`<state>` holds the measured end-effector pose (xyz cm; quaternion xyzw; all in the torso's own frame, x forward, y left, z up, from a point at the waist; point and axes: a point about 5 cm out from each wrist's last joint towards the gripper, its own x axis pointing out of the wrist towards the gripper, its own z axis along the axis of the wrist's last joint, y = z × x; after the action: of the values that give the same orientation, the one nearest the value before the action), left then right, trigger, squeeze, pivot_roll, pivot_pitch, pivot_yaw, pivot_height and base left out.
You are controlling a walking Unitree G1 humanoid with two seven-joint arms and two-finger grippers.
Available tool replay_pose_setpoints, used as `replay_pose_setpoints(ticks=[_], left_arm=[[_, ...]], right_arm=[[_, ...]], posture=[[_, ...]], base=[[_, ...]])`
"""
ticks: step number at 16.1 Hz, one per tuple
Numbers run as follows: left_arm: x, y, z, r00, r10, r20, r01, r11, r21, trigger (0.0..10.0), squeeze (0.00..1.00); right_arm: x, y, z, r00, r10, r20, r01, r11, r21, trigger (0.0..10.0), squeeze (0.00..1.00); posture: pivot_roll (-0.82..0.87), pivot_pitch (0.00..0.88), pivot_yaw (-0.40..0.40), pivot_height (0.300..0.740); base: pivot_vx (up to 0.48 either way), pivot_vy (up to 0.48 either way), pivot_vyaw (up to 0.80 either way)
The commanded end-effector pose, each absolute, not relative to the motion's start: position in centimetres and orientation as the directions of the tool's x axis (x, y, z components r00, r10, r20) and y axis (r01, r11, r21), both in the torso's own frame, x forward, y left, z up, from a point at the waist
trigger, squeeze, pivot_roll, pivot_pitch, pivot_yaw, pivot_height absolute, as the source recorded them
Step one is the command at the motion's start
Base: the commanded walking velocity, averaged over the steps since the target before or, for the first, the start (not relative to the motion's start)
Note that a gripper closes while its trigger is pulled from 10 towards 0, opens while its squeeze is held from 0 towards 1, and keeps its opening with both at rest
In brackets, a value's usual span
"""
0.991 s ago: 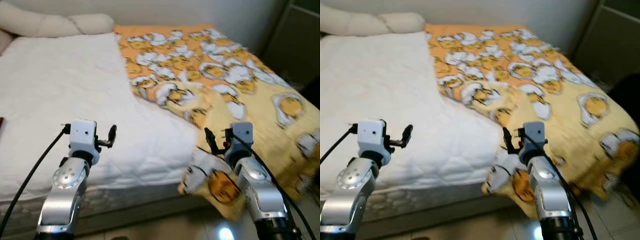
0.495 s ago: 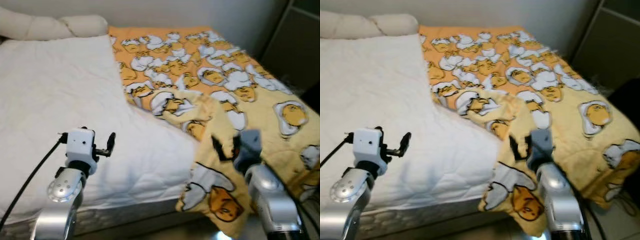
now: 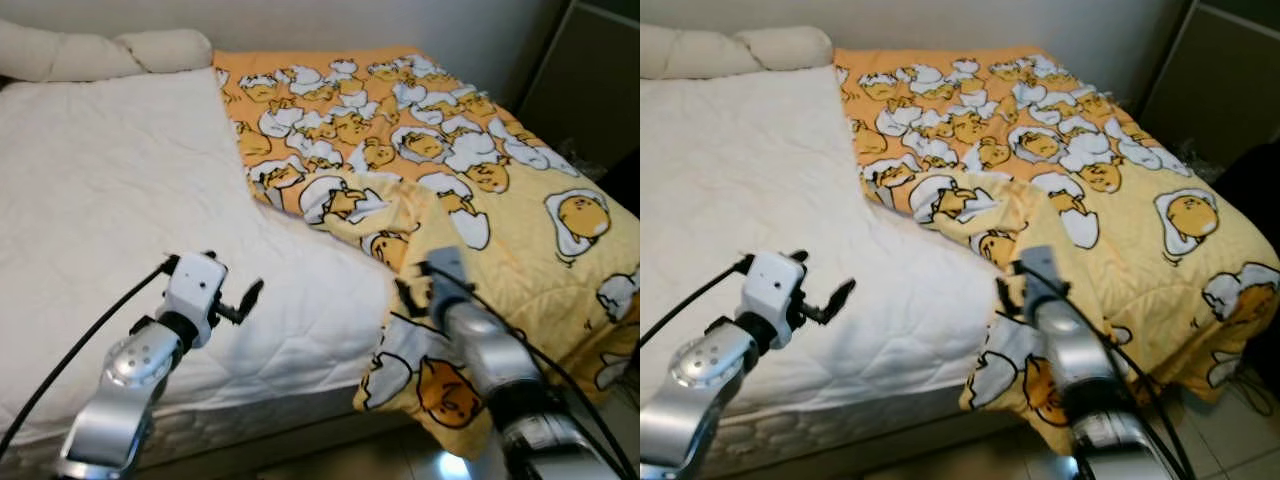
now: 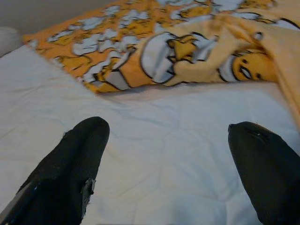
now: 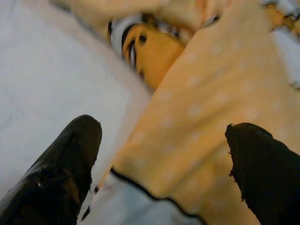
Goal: Clean up the room
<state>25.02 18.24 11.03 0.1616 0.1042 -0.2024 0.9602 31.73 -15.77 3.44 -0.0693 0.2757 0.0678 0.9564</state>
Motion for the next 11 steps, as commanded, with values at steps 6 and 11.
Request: replay_pose_setpoints(ticks=[6,11], left_arm=[[22.5,19.7,12.2,0.799,-0.455,-0.393,0.577,0.763,0.291,10.0,0.99],[20.2,20.3,14.6,0.78,-0.461,-0.424,0.605,0.73,0.318,10.0,1.0]], right_arm=[[32.1,-15.1,1.6,0.765,0.068,-0.64,-0.174,0.979,-0.105,10.0,0.0],[31.7,-14.9,1.0,0.74,0.071,-0.669,-0.206,0.971,-0.125,10.0,0.0]], posture=[[0.15,0.0,-0.015,0.74],[0.23,0.046,-0.03,0.74]], base=[[0.0,0.0,0.0],[0.0,0.0,0.0]])
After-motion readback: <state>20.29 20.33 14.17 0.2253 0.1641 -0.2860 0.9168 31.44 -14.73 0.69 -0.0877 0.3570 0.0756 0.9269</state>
